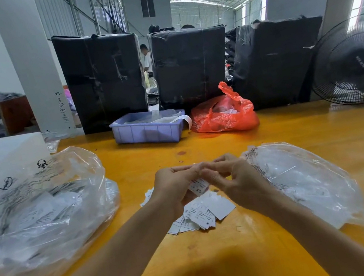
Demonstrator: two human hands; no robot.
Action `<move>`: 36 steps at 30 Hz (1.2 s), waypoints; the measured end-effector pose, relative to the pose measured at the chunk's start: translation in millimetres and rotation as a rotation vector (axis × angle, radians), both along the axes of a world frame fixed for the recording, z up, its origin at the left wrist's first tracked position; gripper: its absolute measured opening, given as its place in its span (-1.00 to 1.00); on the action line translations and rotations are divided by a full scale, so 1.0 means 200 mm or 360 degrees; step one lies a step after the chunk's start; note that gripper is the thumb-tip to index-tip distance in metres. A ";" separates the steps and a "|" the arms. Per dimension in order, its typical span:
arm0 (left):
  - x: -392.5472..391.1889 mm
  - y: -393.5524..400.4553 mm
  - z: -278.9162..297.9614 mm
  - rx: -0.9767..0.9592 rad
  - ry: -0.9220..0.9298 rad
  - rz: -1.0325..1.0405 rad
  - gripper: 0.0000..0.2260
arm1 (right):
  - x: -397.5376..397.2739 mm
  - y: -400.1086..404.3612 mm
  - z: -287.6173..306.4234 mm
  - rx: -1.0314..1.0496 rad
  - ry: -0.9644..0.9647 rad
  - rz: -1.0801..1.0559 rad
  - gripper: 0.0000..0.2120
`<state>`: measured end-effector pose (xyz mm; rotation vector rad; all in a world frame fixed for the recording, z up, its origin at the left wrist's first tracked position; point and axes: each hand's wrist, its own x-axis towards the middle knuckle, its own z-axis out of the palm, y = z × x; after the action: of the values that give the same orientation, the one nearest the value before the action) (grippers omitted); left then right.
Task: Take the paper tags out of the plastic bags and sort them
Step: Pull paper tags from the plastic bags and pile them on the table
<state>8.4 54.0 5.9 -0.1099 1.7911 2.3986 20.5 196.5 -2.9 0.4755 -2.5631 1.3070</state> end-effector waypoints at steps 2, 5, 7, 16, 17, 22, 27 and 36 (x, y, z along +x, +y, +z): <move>0.00 0.01 0.00 0.0082 -0.0020 0.0037 -0.73 | 0.01 -0.01 -0.01 -0.0095 -0.0034 0.0004 -0.63; 0.01 0.01 -0.01 0.0147 -0.0071 0.0030 -0.74 | 0.01 0.00 0.00 -0.0548 -0.0135 -0.0019 -0.81; 0.01 0.00 -0.01 0.0093 -0.0105 -0.0054 -0.70 | 0.00 0.02 0.00 -0.0764 -0.0295 -0.0090 -0.92; -0.02 -0.07 -0.06 -0.0261 -0.0103 -0.0227 -0.83 | -0.03 0.07 -0.01 -0.1308 -0.0691 -0.0156 -0.93; -0.02 -0.08 -0.06 -0.0313 -0.0046 -0.0199 -0.82 | -0.03 0.07 -0.02 -0.1309 -0.0659 -0.0168 -0.92; -0.02 -0.09 -0.07 -0.0669 0.0338 -0.0036 -0.92 | -0.03 0.04 -0.05 -0.1121 -0.0350 -0.0230 -0.86; 0.00 -0.22 0.00 -0.0641 0.0340 0.0024 -0.93 | -0.03 0.05 -0.02 -0.0966 -0.0370 -0.0120 -0.88; -0.08 -1.19 0.13 -0.1635 0.0254 0.0848 -0.85 | -0.22 0.61 -0.03 0.0038 -0.0011 -0.0745 -0.88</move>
<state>-7.1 -183.5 31.0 -0.5646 3.1933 1.4435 -22.6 319.0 -9.0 -0.1252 -2.4851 1.1059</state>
